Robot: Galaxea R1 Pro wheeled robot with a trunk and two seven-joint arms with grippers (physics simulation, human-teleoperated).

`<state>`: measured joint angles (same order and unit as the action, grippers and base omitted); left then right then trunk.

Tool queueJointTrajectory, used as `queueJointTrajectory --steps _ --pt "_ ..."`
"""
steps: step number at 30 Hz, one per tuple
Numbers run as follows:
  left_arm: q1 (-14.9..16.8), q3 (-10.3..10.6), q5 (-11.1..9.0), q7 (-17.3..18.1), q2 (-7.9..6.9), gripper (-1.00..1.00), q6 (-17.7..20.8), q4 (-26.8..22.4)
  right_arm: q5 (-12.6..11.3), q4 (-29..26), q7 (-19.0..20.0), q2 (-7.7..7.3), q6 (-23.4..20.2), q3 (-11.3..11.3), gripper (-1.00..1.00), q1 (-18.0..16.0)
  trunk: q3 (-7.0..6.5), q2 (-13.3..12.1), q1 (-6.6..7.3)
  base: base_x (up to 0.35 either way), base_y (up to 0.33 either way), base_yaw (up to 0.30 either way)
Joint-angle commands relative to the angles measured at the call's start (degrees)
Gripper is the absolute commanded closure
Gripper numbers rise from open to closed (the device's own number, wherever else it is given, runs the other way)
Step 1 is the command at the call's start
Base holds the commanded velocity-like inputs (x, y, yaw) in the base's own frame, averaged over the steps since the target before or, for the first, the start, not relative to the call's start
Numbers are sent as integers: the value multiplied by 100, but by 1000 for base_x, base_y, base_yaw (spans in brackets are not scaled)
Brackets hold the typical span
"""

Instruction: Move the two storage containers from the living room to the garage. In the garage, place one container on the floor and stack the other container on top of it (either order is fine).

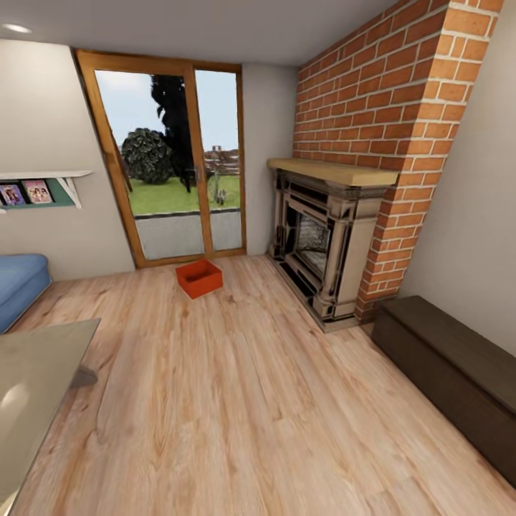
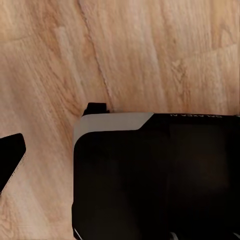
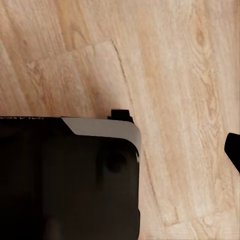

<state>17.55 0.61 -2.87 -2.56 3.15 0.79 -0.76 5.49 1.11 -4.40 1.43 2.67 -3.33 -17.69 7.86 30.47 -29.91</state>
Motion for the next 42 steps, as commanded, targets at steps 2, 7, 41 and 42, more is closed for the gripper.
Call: queueJointTrajectory --steps 2,7,41,42 --pt "3 9 -30 -16 2 -100 8 -3 58 12 -24 1 23 -37 -100 -7 10 8 -5 337 0 1" --pt "3 9 -30 -16 2 -100 8 -3 58 12 -26 3 23 -37 -100 -7 10 8 -5 337 0 0" --pt "5 9 -30 -16 2 -100 0 -3 58 12 -21 0 23 -37 -100 -6 10 8 -5 337 0 0" --pt "4 9 -30 -16 2 -100 0 -3 58 12 -23 -1 23 -37 -100 -6 10 8 -5 337 0 0"
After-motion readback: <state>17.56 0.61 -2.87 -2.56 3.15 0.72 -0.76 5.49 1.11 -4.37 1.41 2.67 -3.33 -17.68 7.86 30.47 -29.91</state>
